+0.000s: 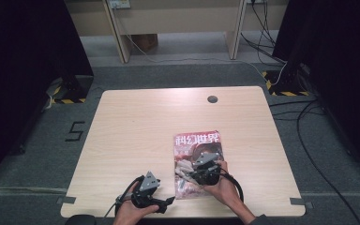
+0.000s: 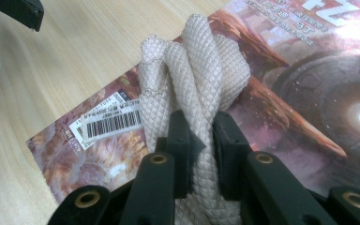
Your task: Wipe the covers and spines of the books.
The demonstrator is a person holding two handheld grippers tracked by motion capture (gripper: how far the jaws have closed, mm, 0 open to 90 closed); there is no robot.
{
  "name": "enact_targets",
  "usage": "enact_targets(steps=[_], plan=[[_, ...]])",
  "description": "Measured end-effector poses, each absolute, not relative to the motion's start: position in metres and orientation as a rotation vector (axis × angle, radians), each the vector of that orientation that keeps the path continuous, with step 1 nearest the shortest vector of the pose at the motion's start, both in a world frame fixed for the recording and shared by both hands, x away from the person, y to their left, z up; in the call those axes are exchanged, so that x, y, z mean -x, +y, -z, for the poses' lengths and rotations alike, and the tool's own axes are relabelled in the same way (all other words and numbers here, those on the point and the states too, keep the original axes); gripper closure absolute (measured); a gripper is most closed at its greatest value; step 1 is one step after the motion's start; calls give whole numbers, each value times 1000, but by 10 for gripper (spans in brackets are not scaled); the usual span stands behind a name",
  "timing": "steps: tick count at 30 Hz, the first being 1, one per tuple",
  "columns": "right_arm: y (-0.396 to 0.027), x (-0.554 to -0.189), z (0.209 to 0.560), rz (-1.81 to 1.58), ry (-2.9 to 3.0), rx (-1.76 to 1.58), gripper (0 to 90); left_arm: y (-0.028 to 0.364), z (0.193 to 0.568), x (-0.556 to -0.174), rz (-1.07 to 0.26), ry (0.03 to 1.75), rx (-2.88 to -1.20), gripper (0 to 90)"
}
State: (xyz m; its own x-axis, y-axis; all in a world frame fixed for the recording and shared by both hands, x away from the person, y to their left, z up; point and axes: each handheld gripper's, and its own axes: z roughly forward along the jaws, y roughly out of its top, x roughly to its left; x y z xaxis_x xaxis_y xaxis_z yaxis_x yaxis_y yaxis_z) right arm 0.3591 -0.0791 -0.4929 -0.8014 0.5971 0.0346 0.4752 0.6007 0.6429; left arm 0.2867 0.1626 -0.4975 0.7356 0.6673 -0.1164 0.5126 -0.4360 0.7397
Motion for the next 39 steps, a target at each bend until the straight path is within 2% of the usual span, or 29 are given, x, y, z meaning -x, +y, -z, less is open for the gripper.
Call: enact_targets(steps=[30,39], plan=[[-49,-318,494,-1009,2732,-725,796,177,491,-277,-257,919,-2080,156],[-51,-320,494,-1018,2722,-738,796,182,490,-277,-268,941,-2057,156]])
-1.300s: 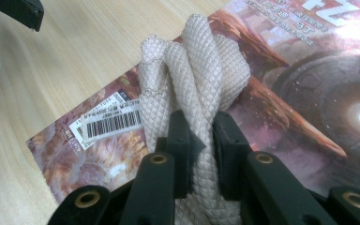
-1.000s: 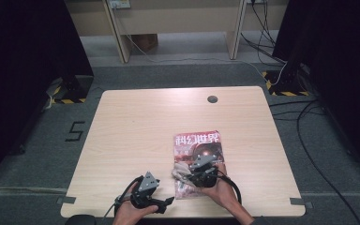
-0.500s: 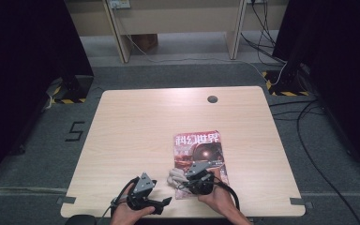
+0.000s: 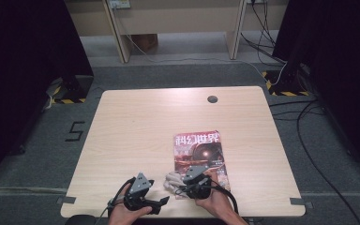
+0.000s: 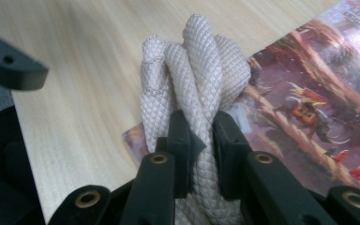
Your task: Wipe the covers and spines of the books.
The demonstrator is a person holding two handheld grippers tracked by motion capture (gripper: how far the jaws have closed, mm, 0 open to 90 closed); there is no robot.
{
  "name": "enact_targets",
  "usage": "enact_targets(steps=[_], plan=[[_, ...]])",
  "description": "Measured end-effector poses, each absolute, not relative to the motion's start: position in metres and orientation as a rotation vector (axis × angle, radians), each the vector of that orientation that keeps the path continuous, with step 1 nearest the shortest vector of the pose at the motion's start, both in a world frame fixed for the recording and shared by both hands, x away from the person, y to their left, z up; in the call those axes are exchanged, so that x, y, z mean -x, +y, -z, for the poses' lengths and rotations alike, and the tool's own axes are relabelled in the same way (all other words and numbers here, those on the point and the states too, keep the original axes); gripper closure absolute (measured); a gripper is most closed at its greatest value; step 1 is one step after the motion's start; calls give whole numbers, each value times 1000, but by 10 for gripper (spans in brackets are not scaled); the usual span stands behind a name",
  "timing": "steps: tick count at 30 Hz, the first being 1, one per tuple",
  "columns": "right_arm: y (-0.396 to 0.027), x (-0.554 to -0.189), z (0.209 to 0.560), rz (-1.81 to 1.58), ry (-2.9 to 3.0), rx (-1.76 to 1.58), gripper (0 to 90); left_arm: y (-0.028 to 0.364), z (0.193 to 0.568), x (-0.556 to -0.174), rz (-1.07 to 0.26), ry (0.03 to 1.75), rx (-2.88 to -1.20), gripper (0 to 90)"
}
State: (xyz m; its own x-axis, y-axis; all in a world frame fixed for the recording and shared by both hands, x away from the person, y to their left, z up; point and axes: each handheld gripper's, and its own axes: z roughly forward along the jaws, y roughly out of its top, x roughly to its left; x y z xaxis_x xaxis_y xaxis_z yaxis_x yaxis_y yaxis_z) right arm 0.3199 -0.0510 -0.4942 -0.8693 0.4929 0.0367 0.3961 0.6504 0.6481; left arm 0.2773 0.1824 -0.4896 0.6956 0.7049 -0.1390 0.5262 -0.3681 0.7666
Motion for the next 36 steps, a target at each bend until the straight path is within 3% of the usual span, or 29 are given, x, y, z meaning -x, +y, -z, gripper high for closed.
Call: enact_targets(steps=[36], plan=[[-44,-305,494,-1020,2757,-656,794,202,486,-287,-326,1044,-1985,156]])
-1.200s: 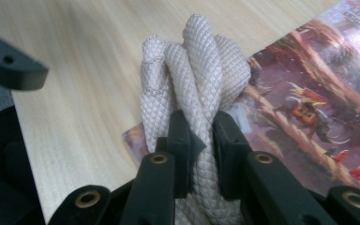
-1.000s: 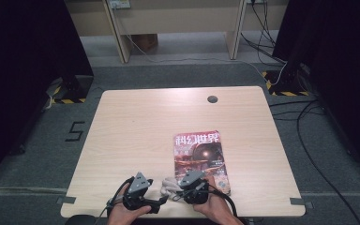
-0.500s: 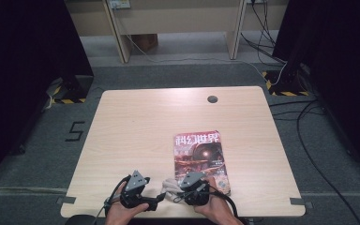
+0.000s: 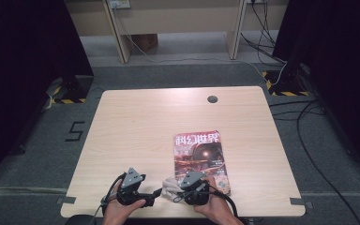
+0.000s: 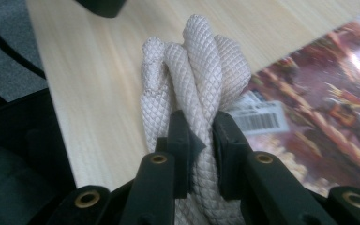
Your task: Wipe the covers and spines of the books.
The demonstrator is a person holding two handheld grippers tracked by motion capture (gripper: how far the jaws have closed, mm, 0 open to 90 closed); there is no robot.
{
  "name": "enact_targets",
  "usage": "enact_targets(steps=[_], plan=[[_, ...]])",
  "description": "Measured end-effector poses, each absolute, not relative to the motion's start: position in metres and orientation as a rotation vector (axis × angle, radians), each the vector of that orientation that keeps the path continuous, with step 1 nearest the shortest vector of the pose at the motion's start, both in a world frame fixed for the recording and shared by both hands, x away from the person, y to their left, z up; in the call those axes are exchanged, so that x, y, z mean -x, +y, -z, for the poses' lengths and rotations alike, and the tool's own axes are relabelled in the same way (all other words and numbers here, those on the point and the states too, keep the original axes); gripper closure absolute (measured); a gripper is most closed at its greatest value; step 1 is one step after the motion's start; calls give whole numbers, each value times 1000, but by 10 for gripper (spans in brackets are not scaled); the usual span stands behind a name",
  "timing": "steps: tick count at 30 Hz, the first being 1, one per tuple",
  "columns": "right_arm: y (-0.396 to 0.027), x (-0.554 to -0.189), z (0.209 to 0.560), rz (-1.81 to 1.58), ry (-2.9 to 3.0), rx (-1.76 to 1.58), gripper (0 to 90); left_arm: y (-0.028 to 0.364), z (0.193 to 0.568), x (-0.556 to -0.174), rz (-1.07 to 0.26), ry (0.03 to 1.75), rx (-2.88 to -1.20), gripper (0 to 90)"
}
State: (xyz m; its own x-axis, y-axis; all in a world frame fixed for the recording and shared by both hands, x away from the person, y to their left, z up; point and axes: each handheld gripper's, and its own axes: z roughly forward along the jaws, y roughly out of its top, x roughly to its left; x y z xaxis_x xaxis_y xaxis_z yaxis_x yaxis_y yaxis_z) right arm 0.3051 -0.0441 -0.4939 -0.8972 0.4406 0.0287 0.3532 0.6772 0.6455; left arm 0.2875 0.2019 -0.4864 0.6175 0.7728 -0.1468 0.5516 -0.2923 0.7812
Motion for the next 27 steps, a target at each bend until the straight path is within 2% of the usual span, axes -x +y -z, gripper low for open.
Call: enact_targets(steps=[7,27], plan=[[-44,-307,494,-1029,2764,-660,793,201,486,-287,-322,1039,-1989,157],[-105,-330,492,-968,2632,-899,792,191,491,-287,-314,1018,-2024,157]])
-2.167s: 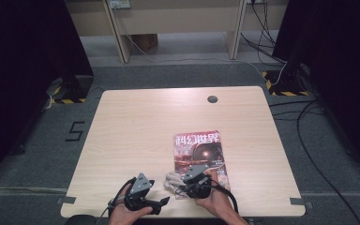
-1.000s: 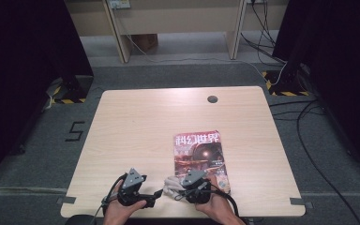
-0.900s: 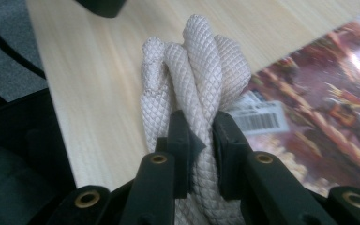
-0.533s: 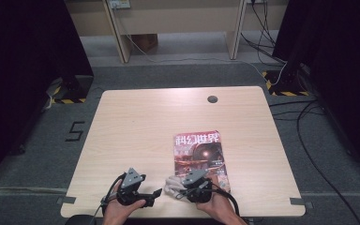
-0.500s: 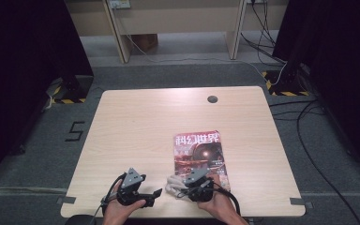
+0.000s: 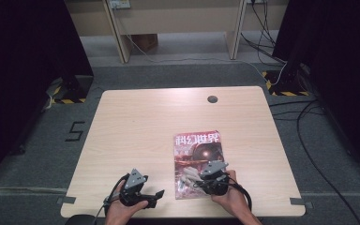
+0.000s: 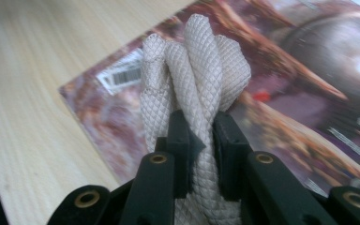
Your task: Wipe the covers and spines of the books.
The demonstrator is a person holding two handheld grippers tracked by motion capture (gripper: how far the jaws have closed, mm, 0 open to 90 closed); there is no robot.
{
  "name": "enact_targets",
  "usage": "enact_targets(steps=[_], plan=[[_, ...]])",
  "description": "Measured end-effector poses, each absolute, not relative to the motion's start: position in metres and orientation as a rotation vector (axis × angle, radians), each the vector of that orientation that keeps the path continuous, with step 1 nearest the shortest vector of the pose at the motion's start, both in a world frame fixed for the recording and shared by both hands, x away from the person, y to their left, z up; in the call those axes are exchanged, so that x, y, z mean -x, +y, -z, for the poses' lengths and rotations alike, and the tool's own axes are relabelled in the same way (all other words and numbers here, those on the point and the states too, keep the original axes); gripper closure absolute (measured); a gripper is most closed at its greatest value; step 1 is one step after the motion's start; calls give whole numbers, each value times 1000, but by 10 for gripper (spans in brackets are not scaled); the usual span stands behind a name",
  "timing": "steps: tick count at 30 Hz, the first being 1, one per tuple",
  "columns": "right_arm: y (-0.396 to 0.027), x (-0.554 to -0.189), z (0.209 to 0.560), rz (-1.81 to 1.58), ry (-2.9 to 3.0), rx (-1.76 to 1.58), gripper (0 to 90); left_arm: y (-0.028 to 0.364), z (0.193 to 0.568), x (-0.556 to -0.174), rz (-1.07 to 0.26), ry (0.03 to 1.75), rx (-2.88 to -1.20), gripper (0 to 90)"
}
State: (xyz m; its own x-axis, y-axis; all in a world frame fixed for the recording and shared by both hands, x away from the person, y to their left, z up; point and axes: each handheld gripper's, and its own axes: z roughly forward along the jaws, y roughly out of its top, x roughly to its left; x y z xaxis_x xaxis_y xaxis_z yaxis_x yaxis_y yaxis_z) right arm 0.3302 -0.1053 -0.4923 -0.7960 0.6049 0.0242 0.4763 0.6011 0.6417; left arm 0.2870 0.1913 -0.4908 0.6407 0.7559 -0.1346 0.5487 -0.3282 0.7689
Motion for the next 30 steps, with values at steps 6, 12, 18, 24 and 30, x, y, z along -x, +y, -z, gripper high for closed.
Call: enact_targets(steps=[6,12,18,24,30], plan=[[-113,-330,492,-964,2613,-924,793,177,495,-289,-300,986,-2061,156],[-102,-323,493,-992,2659,-881,792,164,499,-291,-284,966,-2080,156],[-102,-324,494,-1014,2659,-887,790,151,502,-295,-281,951,-2093,157],[-111,-326,494,-1006,2640,-914,789,135,507,-304,-286,938,-2120,157],[-133,-327,493,-987,2598,-982,789,127,513,-307,-298,932,-2163,150]])
